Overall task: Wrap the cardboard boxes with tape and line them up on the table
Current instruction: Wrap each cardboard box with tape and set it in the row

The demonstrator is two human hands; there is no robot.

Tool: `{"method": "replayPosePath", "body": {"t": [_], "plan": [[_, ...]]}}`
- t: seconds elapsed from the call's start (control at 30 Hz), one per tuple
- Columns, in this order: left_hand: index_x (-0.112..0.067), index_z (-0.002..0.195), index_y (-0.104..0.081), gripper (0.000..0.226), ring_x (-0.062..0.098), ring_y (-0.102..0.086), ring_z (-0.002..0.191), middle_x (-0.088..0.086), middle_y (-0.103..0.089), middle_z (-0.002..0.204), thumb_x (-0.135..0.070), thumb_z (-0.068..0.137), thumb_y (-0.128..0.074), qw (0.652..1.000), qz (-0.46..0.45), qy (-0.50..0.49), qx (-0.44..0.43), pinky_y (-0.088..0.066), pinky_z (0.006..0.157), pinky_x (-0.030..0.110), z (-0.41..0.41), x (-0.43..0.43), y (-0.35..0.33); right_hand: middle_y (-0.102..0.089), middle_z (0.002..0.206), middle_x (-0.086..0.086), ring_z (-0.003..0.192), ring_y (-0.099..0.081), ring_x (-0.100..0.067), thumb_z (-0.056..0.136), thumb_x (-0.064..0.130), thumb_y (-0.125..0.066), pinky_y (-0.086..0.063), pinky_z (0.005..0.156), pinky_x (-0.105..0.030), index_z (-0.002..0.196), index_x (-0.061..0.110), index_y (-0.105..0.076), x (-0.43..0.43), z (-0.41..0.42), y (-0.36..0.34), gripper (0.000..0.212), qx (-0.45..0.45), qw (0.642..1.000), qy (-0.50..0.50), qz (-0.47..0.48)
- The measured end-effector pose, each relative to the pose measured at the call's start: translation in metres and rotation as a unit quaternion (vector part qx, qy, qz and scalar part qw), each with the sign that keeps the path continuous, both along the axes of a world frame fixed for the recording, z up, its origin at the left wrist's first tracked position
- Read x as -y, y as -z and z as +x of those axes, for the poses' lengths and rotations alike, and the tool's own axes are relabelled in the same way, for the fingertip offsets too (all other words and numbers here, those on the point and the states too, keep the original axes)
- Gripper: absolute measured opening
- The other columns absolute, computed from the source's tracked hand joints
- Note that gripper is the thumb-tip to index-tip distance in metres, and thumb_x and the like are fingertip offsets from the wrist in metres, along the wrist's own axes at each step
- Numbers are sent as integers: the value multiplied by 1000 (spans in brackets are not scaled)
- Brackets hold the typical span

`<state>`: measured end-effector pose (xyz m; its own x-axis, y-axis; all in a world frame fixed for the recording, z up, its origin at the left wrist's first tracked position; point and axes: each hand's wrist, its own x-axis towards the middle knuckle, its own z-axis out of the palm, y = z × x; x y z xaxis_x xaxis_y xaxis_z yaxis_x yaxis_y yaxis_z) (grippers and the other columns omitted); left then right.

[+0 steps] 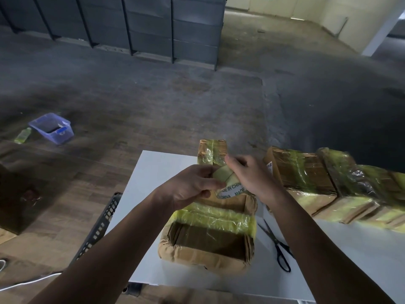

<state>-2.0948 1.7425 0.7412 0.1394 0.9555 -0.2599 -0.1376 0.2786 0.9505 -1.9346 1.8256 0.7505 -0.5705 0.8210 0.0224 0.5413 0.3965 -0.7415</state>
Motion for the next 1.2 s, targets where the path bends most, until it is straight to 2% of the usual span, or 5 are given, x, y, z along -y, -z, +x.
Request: {"method": "replayPosePath", "body": {"t": [0.37, 0.57, 0.87, 1.0, 1.2], "plan": [[-17, 85, -64, 6, 5, -31, 50, -7, -43, 65, -16, 91, -65, 990, -1, -91, 111, -25, 44, 17, -5, -1, 25, -56, 91, 21, 83, -54, 11, 98, 49, -43, -39, 69, -20, 98, 33, -54, 17, -5, 9, 20, -129, 972, 193, 25], [-16, 81, -64, 12, 4, -35, 45, -5, -51, 62, -23, 91, -66, 963, -80, -127, 223, -27, 36, 16, 24, -11, 25, -59, 84, 13, 79, -59, 0, 95, 17, -58, -45, 69, -13, 102, 10, -63, 32, 5, 31, 11, -100, 989, 0, 113], [-26, 123, -54, 63, 3, -59, 85, -6, -60, 112, -31, 70, -86, 939, 84, -184, -277, -46, 67, 19, 47, -24, 6, -68, 95, -5, 86, -63, -21, 97, 10, -53, -50, 76, -36, 113, 6, -67, -9, 59, 26, 21, -49, 994, -55, 85], [-15, 93, -72, 11, 3, -45, 46, -10, -55, 56, -24, 89, -68, 970, 64, -32, -233, -36, 45, 18, 61, -28, -7, -60, 82, 2, 79, -58, -20, 99, 12, -49, -46, 72, -39, 98, 11, -65, -19, 78, 23, 16, -68, 993, -84, 57], [-7, 78, -64, 15, 15, -47, 50, 2, -51, 54, -11, 92, -63, 979, 8, -68, -190, -39, 50, 25, 79, -22, -4, -54, 78, 7, 73, -56, -20, 100, 13, -48, -48, 68, -49, 96, 5, -62, -22, 87, 28, 16, -59, 984, -124, 113]]}}
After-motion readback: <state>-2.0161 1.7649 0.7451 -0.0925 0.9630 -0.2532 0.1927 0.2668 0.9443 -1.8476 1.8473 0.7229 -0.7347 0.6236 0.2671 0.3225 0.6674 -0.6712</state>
